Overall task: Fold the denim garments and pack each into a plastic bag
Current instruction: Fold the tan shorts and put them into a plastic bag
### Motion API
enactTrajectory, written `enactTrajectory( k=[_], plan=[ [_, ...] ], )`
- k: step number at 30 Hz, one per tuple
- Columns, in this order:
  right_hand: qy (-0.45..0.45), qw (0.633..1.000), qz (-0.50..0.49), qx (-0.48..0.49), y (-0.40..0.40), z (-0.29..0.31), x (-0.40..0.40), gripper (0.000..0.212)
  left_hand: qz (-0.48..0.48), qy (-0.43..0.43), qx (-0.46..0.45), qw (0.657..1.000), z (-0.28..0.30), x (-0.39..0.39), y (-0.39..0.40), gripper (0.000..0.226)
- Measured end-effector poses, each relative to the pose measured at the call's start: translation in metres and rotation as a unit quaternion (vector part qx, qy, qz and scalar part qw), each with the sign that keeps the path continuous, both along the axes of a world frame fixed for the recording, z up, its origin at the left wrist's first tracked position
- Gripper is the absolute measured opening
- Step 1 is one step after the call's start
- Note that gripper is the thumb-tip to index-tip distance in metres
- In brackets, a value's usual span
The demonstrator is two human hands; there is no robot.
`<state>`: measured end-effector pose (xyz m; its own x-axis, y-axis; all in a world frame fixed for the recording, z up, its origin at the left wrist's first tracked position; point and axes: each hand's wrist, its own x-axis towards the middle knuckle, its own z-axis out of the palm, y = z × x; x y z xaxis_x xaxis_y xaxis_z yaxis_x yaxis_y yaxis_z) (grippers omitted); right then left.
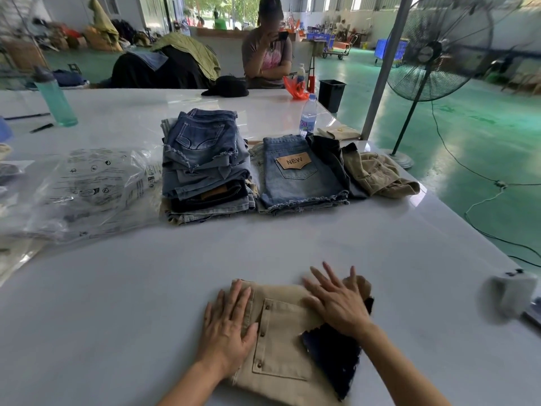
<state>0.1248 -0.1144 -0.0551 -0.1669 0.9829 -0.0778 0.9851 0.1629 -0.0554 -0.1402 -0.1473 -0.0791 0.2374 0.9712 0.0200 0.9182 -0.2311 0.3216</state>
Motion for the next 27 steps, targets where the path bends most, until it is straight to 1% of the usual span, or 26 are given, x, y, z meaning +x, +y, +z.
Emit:
enactTrajectory(
  k=[1, 2, 4, 5, 6, 7, 8, 9, 10, 11, 12, 13, 14, 15, 16, 17, 18, 20, 22, 24, 25, 26, 27],
  plan=[
    [-0.028, 0.998, -0.041, -0.034, 0.003, -0.003, 0.018, 0.057, 0.003, -0.006, -0.002, 1.000, -0.001, 0.000, 0.001, 0.086],
    [-0.024, 0.991, -0.113, -0.063, 0.005, 0.000, 0.037, 0.054, 0.004, -0.003, -0.008, 1.000, -0.001, 0.000, 0.001, 0.085],
    [0.059, 0.954, -0.286, -0.076, 0.010, 0.015, 0.066, 0.057, 0.003, 0.021, -0.016, 1.000, -0.002, 0.000, 0.000, 0.081],
    [0.084, 0.937, -0.333, -0.066, 0.011, 0.021, 0.068, 0.060, 0.007, 0.031, -0.020, 0.999, -0.002, -0.001, 0.000, 0.079],
    [0.073, 0.942, -0.326, -0.041, 0.009, 0.024, 0.061, 0.063, 0.011, 0.043, -0.027, 0.999, -0.002, -0.001, 0.001, 0.078],
    [0.043, 0.962, -0.269, -0.007, 0.005, 0.022, 0.044, 0.064, 0.013, 0.056, -0.034, 0.998, -0.001, 0.000, 0.002, 0.077],
    [0.029, 0.983, -0.181, 0.014, -0.002, 0.017, 0.022, 0.064, 0.015, 0.073, -0.039, 0.996, 0.004, 0.001, 0.002, 0.076],
    [0.034, 0.995, -0.091, 0.017, -0.012, 0.008, 0.001, 0.062, 0.023, 0.090, -0.043, 0.995, 0.009, 0.005, 0.000, 0.075],
    [0.028, 0.999, -0.023, 0.005, -0.022, 0.000, -0.017, 0.059, 0.034, 0.105, -0.032, 0.993, 0.015, 0.010, -0.003, 0.075],
    [0.021, 1.000, 0.012, -0.012, -0.030, -0.008, -0.029, 0.057, 0.034, 0.114, 0.003, 0.993, 0.021, 0.015, -0.007, 0.075],
    [0.026, 0.999, 0.011, -0.028, -0.034, -0.012, -0.035, 0.055, 0.024, 0.111, 0.043, 0.993, 0.028, 0.019, -0.015, 0.074],
    [0.030, 0.999, -0.009, -0.041, -0.035, -0.014, -0.036, 0.054, 0.004, 0.090, 0.048, 0.995, 0.029, 0.022, -0.023, 0.076],
    [0.031, 0.998, -0.034, -0.045, -0.034, -0.013, -0.036, 0.055, -0.027, 0.072, 0.031, 0.997, 0.028, 0.024, -0.031, 0.082],
    [0.028, 0.997, -0.060, -0.043, -0.032, -0.012, -0.036, 0.056, -0.057, 0.082, 0.016, 0.995, 0.026, 0.025, -0.038, 0.091],
    [0.023, 0.995, -0.084, -0.043, -0.031, -0.012, -0.038, 0.056, -0.084, 0.113, -0.001, 0.990, 0.024, 0.024, -0.042, 0.101],
    [0.020, 0.993, -0.106, -0.047, -0.028, -0.010, -0.044, 0.056, -0.107, 0.138, 0.000, 0.985, 0.020, 0.020, -0.041, 0.106],
    [0.027, 0.990, -0.128, -0.051, -0.025, -0.008, -0.052, 0.056, -0.119, 0.166, 0.000, 0.979, 0.022, 0.014, -0.037, 0.105],
    [0.070, 0.986, -0.145, -0.049, -0.017, 0.001, -0.074, 0.056, -0.129, 0.196, -0.022, 0.972, 0.033, 0.008, -0.022, 0.094],
    [0.089, 0.990, -0.106, -0.026, -0.009, 0.009, -0.095, 0.057, -0.156, 0.197, -0.049, 0.967, 0.038, 0.000, -0.008, 0.090],
    [0.082, 0.995, -0.063, -0.015, -0.001, 0.011, -0.109, 0.056, -0.200, 0.142, -0.074, 0.967, 0.035, -0.009, 0.010, 0.081],
    [0.083, 0.994, -0.062, -0.019, 0.001, 0.009, -0.113, 0.056, -0.221, 0.099, -0.054, 0.969, 0.036, -0.016, 0.016, 0.071],
    [0.084, 0.994, -0.070, -0.020, 0.002, 0.005, -0.116, 0.056, -0.235, 0.051, -0.010, 0.971, 0.038, -0.028, 0.022, 0.057],
    [0.083, 0.993, -0.081, -0.013, 0.001, 0.001, -0.117, 0.056, -0.236, 0.013, 0.053, 0.970, 0.041, -0.042, 0.031, 0.043]
  ],
)
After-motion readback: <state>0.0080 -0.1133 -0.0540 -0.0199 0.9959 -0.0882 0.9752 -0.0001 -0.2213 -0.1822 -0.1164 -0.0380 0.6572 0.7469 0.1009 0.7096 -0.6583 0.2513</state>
